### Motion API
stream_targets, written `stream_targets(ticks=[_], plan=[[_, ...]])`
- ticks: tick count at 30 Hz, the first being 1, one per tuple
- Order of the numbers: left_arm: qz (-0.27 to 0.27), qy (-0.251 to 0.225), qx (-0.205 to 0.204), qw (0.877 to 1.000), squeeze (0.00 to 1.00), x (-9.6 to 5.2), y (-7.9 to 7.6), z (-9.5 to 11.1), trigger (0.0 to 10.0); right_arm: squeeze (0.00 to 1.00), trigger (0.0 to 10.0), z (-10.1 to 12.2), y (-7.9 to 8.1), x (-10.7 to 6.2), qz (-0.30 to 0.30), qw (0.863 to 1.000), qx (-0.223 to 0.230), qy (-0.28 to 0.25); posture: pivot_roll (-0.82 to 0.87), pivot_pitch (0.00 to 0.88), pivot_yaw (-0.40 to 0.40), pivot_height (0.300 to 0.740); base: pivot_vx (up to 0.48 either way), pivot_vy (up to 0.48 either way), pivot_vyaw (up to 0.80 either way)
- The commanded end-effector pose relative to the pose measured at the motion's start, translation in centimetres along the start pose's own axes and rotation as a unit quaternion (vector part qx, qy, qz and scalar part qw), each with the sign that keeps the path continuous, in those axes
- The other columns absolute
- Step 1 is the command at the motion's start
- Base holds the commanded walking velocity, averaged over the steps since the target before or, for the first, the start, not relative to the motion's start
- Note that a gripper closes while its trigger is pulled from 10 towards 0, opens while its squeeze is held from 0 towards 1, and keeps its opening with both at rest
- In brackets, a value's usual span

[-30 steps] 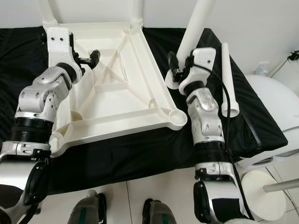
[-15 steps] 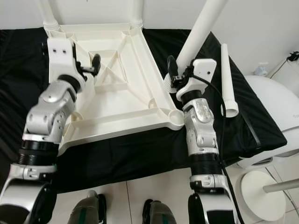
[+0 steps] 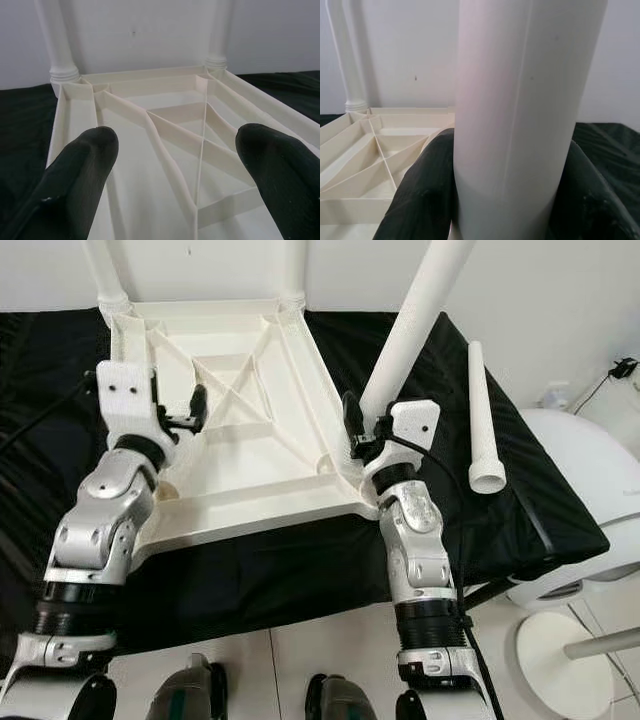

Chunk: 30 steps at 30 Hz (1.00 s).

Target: Building children table

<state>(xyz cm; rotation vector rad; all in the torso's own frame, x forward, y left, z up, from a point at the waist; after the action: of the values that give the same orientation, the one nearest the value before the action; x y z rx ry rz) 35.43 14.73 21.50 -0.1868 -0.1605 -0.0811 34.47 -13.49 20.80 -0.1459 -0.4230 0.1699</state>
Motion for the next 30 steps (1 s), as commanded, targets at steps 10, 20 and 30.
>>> stream_targets(ticks=[10, 20, 30], plan=[[0.089, -0.035, 0.015, 0.995, 0.0, -1.8, 2.9, -0.1, 10.0, 0.0, 10.0, 0.3, -2.1, -1.1, -0.043, 0.996, -0.079, 0.0, 0.04, 0.003, -0.068, 0.74, 0.0, 0.0, 0.0], [0.087, -0.062, 0.026, 0.994, 0.0, -2.9, 2.7, -0.4, 10.0, 0.0, 10.0, 0.1, -1.6, -2.3, -0.024, 0.996, -0.091, 0.002, 0.02, 0.004, -0.062, 0.74, 0.0, 0.0, 0.0], [0.031, -0.055, 0.021, 0.998, 0.0, -1.8, 1.6, -0.8, 10.0, 0.0, 10.0, 0.9, -1.6, -2.0, -0.051, 0.993, -0.1, -0.024, 0.01, 0.0, -0.042, 0.74, 0.0, 0.0, 0.0]])
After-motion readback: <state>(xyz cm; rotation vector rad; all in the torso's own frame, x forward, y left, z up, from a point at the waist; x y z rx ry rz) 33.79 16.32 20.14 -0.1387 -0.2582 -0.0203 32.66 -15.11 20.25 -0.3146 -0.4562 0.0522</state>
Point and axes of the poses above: a point about 5 cm out from each wrist's last joint towards the gripper, its own x axis pointing out of the wrist towards the gripper, its own z axis along the axis of the wrist's last joint, y = z × x, the point moved 3 cm from there along x, pointing out of the wrist towards the gripper, and after that the axes turned 14 degrees about -x, right-handed, at the moved point
